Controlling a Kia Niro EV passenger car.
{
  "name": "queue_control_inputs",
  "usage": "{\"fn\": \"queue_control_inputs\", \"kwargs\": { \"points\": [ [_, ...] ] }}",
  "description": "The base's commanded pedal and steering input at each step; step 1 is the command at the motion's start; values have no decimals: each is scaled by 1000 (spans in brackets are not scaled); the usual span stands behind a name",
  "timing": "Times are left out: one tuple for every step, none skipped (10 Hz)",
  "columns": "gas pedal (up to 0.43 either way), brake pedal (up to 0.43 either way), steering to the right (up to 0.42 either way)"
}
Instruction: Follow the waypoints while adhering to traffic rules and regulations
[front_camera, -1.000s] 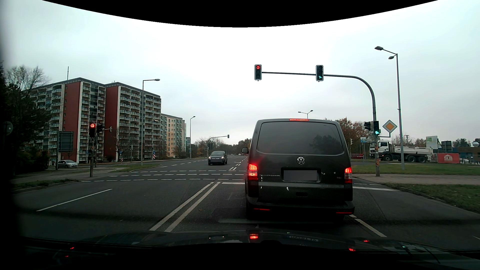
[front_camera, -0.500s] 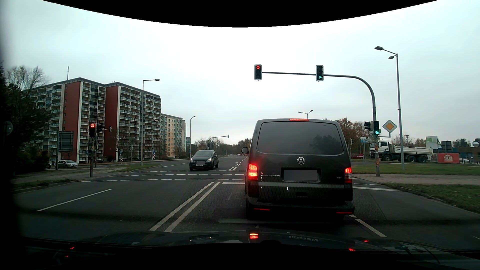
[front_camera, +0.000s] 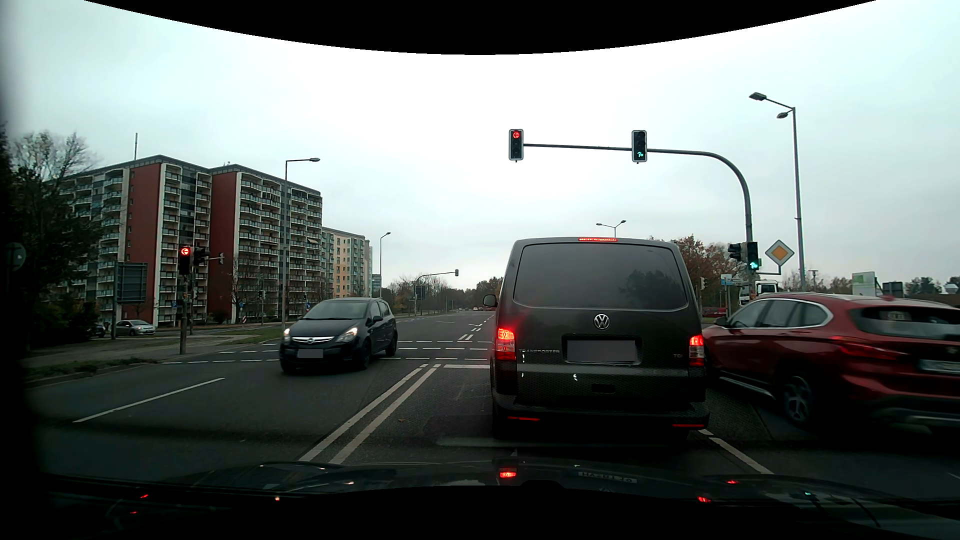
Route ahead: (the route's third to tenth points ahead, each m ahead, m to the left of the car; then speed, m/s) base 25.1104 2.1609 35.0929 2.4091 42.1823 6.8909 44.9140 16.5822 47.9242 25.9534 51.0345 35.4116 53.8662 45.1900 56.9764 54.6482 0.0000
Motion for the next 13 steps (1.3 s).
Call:
{"fn": "queue_control_inputs", "kwargs": {
  "points": [
    [0, 378, -6],
    [0, 378, -6],
    [0, 384, -6],
    [0, 378, -6],
    [0, 378, -6],
    [0, 378, -6],
    [0, 378, -6],
    [0, 378, -6],
    [0, 378, -6],
    [0, 378, -6],
    [0, 378, -6],
    [0, 378, -6],
    [0, 378, -6]
  ]
}}
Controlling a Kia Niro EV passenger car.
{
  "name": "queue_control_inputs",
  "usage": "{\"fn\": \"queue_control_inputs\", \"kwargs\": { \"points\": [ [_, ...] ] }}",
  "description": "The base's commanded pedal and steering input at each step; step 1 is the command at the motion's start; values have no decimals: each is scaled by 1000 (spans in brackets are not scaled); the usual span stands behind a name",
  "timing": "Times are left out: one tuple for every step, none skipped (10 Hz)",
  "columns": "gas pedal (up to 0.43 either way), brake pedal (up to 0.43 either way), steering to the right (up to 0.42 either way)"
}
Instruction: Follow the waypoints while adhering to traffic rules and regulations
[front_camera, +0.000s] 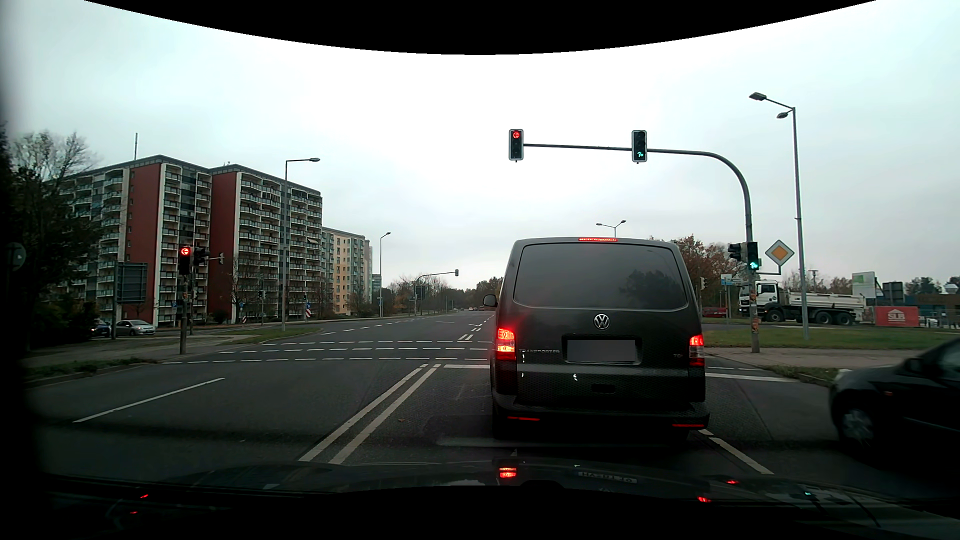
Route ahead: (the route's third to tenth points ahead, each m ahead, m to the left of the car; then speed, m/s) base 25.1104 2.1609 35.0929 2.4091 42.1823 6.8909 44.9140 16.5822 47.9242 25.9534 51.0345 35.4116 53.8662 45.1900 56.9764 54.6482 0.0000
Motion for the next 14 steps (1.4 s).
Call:
{"fn": "queue_control_inputs", "kwargs": {
  "points": [
    [0, 378, -6],
    [0, 378, -6],
    [0, 378, -6],
    [0, 378, -6],
    [0, 378, -6],
    [0, 378, -6],
    [0, 378, -6],
    [0, 378, -6],
    [0, 378, -6],
    [0, 378, -6],
    [0, 378, -6],
    [0, 378, -6],
    [0, 378, -6],
    [0, 378, -6]
  ]
}}
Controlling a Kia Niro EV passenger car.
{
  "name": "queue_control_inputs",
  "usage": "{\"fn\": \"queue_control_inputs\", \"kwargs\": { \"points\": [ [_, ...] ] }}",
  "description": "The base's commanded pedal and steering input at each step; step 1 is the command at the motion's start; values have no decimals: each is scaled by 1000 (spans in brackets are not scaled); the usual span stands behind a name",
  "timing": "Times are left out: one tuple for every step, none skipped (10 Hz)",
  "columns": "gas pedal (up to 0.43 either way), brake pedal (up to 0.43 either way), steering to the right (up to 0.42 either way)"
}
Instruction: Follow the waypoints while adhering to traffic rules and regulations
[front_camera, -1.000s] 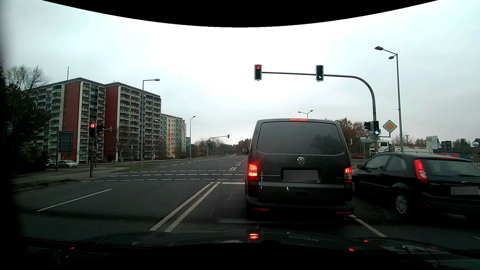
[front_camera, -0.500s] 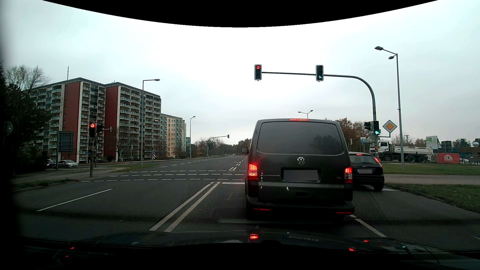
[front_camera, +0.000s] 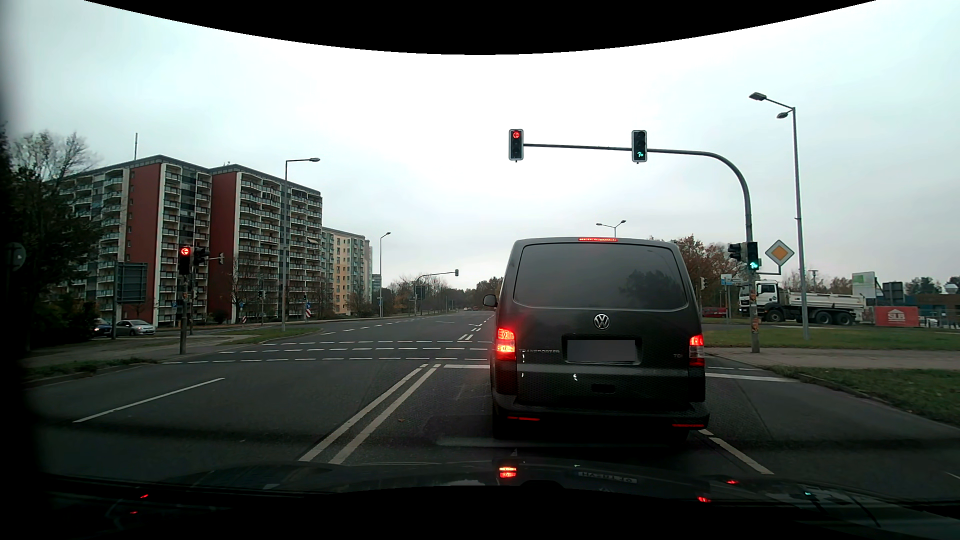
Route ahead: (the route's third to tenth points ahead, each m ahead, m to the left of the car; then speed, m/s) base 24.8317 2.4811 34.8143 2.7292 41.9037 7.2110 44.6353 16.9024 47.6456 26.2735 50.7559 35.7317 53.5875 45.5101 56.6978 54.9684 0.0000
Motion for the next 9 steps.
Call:
{"fn": "queue_control_inputs", "kwargs": {
  "points": [
    [0, 378, -6],
    [0, 378, -6],
    [0, 378, -6],
    [0, 378, -6],
    [0, 378, -6],
    [0, 378, -6],
    [0, 378, -6],
    [0, 378, -6],
    [0, 378, -6]
  ]
}}
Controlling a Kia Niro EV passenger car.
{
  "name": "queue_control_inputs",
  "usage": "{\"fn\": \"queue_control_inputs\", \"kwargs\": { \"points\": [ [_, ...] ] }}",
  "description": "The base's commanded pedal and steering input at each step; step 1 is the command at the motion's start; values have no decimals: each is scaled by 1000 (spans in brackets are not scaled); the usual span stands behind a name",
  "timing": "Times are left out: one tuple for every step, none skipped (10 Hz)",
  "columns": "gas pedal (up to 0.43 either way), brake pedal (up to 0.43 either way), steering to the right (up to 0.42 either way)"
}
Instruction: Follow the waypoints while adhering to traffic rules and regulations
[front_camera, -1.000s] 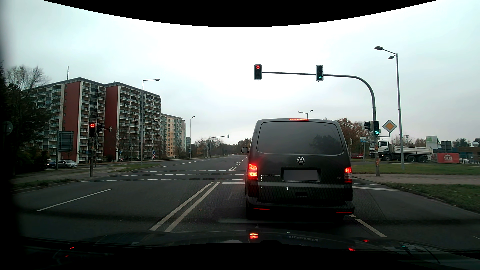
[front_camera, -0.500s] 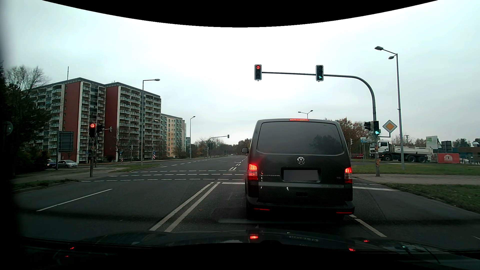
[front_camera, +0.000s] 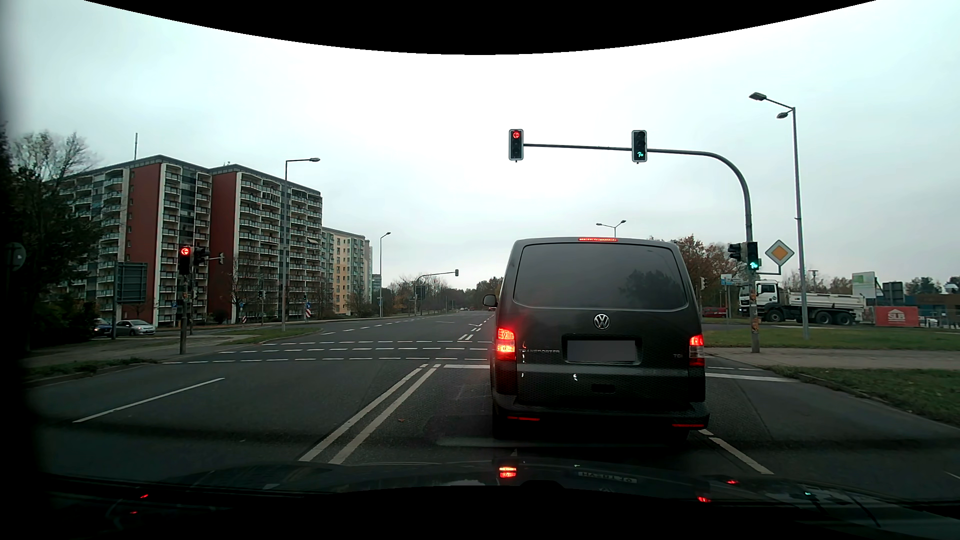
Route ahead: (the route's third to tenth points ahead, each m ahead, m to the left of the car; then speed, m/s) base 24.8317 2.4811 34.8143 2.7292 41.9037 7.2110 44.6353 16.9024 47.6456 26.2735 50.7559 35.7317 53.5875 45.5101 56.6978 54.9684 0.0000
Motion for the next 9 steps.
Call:
{"fn": "queue_control_inputs", "kwargs": {
  "points": [
    [0, 372, -6],
    [0, 378, -6],
    [0, 378, -6],
    [0, 378, -6],
    [0, 378, -6],
    [0, 378, -6],
    [0, 378, -6],
    [0, 378, -6],
    [0, 378, -6]
  ]
}}
